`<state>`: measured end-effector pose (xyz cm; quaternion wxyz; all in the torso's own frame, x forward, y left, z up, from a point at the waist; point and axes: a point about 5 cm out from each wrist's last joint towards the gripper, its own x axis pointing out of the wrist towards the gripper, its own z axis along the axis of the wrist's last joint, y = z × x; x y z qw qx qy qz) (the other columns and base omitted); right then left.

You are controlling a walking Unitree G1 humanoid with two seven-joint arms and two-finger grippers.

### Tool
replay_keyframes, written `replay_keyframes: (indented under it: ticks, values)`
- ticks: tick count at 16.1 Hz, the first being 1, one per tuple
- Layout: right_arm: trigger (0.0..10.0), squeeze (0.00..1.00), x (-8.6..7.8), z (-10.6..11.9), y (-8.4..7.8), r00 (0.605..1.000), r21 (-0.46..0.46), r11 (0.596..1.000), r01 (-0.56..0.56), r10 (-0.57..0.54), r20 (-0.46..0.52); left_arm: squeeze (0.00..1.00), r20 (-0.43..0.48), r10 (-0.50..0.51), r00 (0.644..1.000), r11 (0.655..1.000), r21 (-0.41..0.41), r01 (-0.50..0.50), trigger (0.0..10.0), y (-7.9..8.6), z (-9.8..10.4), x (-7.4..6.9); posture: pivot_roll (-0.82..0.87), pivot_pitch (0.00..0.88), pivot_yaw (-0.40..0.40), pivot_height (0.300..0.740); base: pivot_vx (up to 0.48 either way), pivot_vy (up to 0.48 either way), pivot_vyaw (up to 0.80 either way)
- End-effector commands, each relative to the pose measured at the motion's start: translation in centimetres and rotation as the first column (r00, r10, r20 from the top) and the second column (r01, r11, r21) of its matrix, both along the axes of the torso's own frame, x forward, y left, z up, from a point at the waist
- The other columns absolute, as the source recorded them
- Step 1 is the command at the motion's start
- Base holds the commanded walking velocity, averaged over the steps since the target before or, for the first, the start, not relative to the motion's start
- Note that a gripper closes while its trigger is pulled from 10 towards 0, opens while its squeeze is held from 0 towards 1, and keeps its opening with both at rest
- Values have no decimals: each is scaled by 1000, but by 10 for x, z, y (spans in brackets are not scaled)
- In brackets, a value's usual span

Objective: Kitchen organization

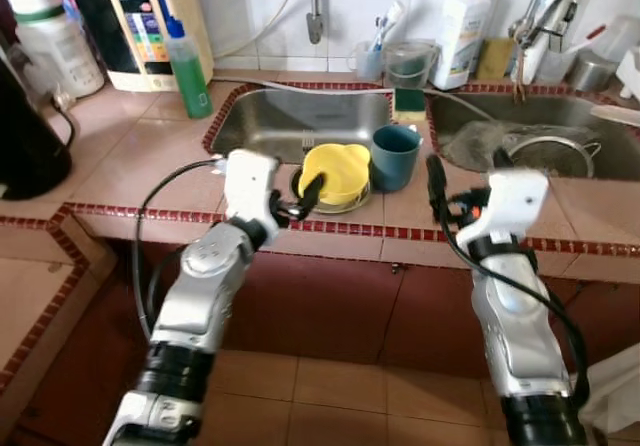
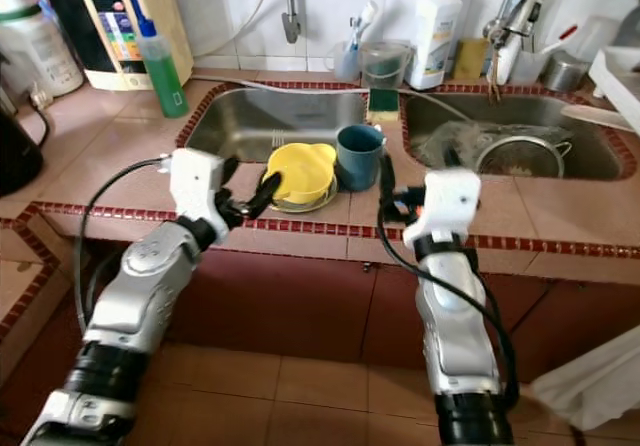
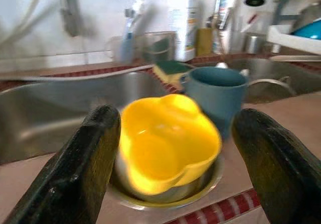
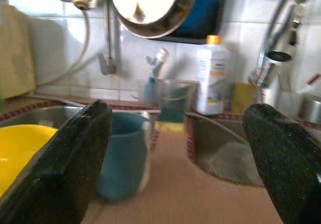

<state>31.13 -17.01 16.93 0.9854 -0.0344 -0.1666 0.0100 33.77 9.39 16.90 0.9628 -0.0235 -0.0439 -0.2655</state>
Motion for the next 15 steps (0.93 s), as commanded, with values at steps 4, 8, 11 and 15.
replay_keyframes:
  ticks: [4, 8, 11, 15]
  values:
    - [10000, 0, 3, 3, 2, 1000, 19, 1000, -11, 10, 17, 0, 39, -23, 999, 1000, 20, 22, 10000, -9, 4, 4, -133, 0, 79, 732, 0, 0, 0]
    - [10000, 0, 3, -4, 11, 997, 3, 998, -68, 68, -21, 0, 50, 143, 988, 987, 71, -147, 10000, 26, -11, -3, -97, 0, 40, 732, 0, 0, 0]
    - [10000, 0, -13, -28, 10, 992, -30, 995, -92, 89, -91, 0, 25, 268, 963, 947, 178, -268, 10000, 66, -44, -29, -69, 0, 17, 732, 0, 0, 0]
    - [10000, 0, -28, -48, 2, 981, -48, 994, -101, 92, -169, 0, -30, 345, 938, 927, 167, -336, 10000, 92, -66, -57, -46, 0, -10, 732, 0, 0, 0]
